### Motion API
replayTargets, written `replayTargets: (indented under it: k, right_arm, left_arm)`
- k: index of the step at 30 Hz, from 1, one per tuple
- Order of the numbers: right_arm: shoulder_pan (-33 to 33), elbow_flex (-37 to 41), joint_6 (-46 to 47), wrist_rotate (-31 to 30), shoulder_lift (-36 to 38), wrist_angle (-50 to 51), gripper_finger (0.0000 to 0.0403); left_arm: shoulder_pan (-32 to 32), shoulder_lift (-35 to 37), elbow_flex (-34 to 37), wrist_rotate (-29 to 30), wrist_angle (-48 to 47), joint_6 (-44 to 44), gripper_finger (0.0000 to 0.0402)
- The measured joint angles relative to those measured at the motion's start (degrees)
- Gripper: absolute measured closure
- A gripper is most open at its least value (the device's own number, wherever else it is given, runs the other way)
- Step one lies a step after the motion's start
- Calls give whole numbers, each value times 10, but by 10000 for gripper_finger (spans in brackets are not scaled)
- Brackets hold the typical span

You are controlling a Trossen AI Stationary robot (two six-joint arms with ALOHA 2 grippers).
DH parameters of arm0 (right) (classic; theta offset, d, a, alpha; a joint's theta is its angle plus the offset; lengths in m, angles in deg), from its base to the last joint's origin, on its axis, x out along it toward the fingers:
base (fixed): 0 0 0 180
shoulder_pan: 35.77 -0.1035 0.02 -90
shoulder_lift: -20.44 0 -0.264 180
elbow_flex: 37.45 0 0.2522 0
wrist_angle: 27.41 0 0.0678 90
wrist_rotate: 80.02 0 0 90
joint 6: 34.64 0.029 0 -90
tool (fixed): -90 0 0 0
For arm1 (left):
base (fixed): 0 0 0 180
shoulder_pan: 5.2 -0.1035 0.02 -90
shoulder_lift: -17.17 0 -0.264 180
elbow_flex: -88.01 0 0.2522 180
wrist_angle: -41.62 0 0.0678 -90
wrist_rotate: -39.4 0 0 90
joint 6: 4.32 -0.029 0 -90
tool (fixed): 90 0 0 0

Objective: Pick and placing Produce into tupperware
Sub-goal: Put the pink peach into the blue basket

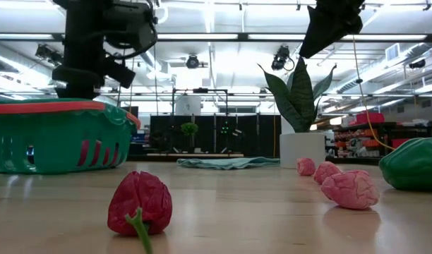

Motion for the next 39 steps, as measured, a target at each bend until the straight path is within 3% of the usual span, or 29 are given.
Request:
replayTargets:
  k: [4,11,15,21,26,32,39]
  right_arm:
    - [0,0,0,0,0,0,285]
    - [0,0,-1,0,0,0,285]
    - [0,0,-1,0,0,0,285]
    - [0,0,-1,0,0,0,285]
    - [0,0,-2,0,0,-2,285]
    - [0,0,-11,-1,0,-9,285]
    - [0,0,-38,-27,0,-4,285]
  left_arm:
    - [0,0,-51,0,-44,-38,141]
    - [0,0,-211,0,-66,-54,144]
    - [3,1,-272,-4,41,-83,149]
    - [13,-22,-280,-62,192,-219,156]
    - [15,-112,-280,-60,252,-320,163]
    - [15,-244,-279,-61,434,-413,177]
    - [10,-351,-279,-136,560,-415,171]
